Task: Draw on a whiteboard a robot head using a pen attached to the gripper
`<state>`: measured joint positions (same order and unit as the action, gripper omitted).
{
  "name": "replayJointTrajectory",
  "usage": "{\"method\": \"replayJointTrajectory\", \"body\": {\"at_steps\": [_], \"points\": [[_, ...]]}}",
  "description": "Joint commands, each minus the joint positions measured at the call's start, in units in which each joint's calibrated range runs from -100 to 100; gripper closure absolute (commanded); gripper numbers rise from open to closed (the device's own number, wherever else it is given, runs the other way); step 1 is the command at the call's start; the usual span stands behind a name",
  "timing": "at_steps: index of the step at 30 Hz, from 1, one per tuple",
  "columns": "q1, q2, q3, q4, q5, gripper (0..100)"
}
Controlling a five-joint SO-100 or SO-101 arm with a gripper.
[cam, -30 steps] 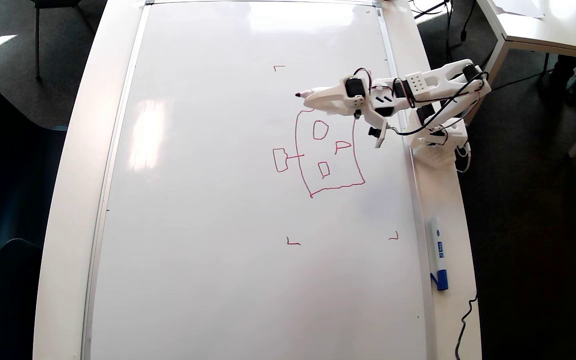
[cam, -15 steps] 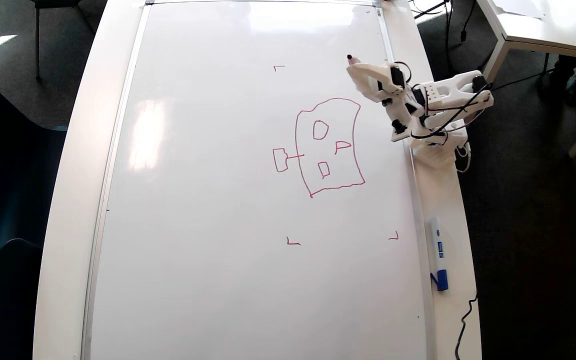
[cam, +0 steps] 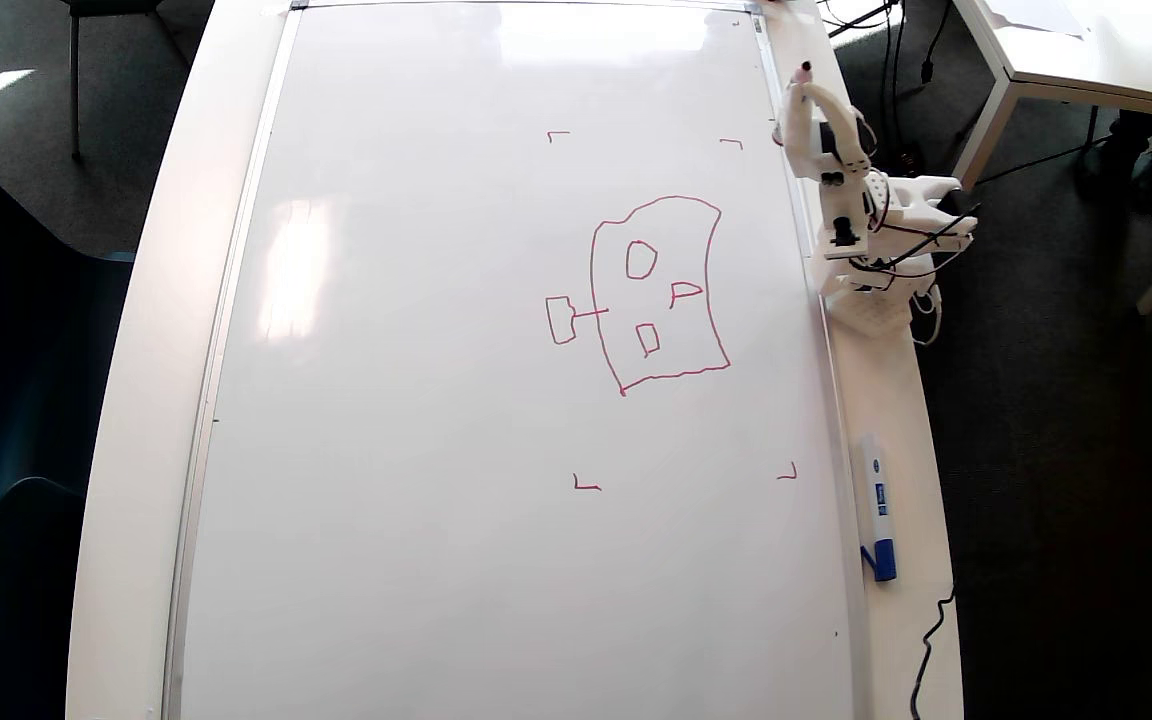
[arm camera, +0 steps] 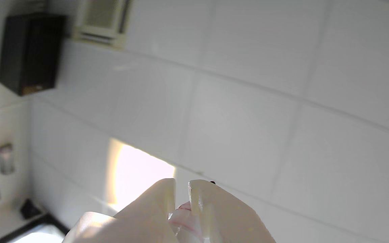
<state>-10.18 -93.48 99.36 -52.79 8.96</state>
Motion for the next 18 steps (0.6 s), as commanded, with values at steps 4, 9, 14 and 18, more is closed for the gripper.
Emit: {"method": "replayJointTrajectory", "body": {"at_steps": [4, 9, 14, 18], "points": [[0.7, -5.3, 0.0, -5.7, 1.5, 99], [0.7, -5.3, 0.0, -17.5, 1.5, 99], [0.6, -5.3, 0.0, -30.4, 1.5, 99], [0.7, -5.3, 0.0, -38.4, 1.5, 99]]}}
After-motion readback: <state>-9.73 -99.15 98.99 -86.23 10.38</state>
